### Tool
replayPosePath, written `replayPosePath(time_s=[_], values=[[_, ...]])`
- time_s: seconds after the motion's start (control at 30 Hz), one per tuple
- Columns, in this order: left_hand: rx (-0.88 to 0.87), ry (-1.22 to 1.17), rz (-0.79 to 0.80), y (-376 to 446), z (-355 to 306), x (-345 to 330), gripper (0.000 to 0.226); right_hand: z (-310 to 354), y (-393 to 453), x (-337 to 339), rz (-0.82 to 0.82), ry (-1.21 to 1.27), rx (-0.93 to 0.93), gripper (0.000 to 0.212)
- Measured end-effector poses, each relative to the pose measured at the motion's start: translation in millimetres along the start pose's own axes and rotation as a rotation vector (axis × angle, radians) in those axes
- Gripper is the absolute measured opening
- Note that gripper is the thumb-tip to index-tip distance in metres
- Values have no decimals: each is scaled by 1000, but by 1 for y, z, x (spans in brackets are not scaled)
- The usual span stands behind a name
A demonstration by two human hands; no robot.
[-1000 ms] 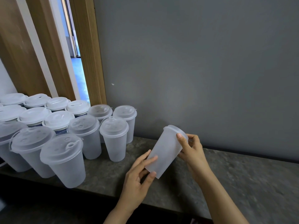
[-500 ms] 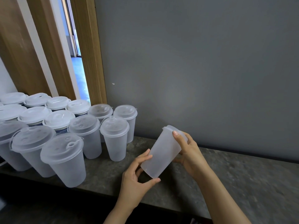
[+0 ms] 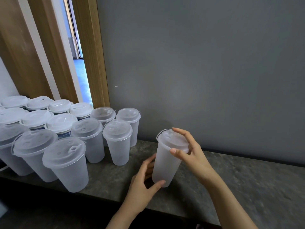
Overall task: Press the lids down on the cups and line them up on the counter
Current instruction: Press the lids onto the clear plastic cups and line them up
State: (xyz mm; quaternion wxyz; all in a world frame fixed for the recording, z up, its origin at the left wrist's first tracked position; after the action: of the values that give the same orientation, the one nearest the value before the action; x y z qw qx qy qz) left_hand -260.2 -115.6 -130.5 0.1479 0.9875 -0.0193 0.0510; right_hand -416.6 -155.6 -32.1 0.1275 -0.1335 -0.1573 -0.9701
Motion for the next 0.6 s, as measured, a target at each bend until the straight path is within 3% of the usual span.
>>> replayPosePath(time_s=[0.27,0.6], values=[[60,92,30,13,10,-11,64,0,-10,1,98,-221,101,67],[71,130,62,86,13,-71,68,-14,7,55,-112,-509,55,68]])
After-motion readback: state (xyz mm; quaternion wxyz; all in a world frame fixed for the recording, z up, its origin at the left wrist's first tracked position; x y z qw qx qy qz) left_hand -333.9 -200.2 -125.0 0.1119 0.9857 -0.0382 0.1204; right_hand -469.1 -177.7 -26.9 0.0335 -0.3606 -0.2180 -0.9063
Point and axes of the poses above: each hand's wrist, its own y-axis towards the middle knuckle, its own x-axis out of the back of the hand, z = x × y, the point moved 8 cm from there along y, towards the middle knuckle, and after that the axes turned 4 degrees about -y, right-handed, at the moved point
